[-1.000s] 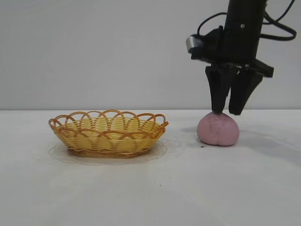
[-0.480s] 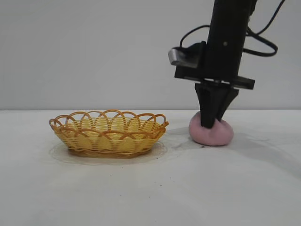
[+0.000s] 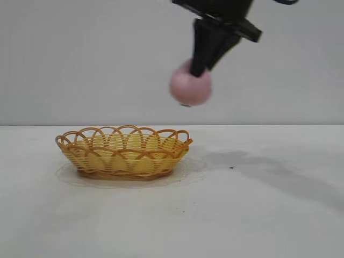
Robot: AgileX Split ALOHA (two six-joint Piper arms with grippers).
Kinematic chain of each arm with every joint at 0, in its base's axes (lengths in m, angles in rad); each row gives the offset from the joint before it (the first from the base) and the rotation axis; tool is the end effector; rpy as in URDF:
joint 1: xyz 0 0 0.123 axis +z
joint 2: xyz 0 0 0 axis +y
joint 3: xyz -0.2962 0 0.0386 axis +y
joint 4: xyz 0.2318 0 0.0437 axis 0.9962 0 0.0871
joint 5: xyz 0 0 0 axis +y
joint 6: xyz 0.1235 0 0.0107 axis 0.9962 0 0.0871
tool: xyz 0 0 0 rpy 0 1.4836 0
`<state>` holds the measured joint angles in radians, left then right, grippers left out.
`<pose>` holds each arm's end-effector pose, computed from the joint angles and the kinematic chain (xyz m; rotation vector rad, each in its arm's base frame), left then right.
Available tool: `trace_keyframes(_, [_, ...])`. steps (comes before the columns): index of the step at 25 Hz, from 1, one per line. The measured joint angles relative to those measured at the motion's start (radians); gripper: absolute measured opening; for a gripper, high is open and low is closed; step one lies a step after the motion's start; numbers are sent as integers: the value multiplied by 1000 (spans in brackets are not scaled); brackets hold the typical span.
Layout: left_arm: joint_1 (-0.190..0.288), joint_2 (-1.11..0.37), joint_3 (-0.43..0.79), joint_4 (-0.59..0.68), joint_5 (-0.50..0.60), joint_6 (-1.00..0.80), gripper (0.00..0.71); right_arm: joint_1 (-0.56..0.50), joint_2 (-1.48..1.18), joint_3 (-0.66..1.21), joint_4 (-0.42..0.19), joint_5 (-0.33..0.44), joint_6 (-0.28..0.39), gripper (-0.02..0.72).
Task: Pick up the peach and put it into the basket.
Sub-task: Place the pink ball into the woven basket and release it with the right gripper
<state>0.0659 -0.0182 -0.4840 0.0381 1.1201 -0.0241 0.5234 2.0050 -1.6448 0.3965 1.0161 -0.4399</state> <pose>-0.0082 0.0037 0.2433 -0.0977 2.0994 0.0712 0.3508 0.2495 0.2234 -1.1026 2.6061 0.5402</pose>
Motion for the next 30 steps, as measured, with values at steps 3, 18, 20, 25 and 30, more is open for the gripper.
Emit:
trace_keyframes(3, [0,0,0,0,0,0,383,75,24,0,21,-24,-22,0])
trace_keyframes(18, [0,0,0,0,0,0,383,161,162,5,-15,-128,33,304])
trace_keyframes(20, [0,0,0,0,0,0,383,161,147,5,-19,-132,39,387])
trace_keyframes(25, [0,0,0,0,0,0,383,139,3,7,-103,-121,133,433])
trace_keyframes(30, [0,0,0,0,0,0,383,-44,-117,145,-221,-121,283,417])
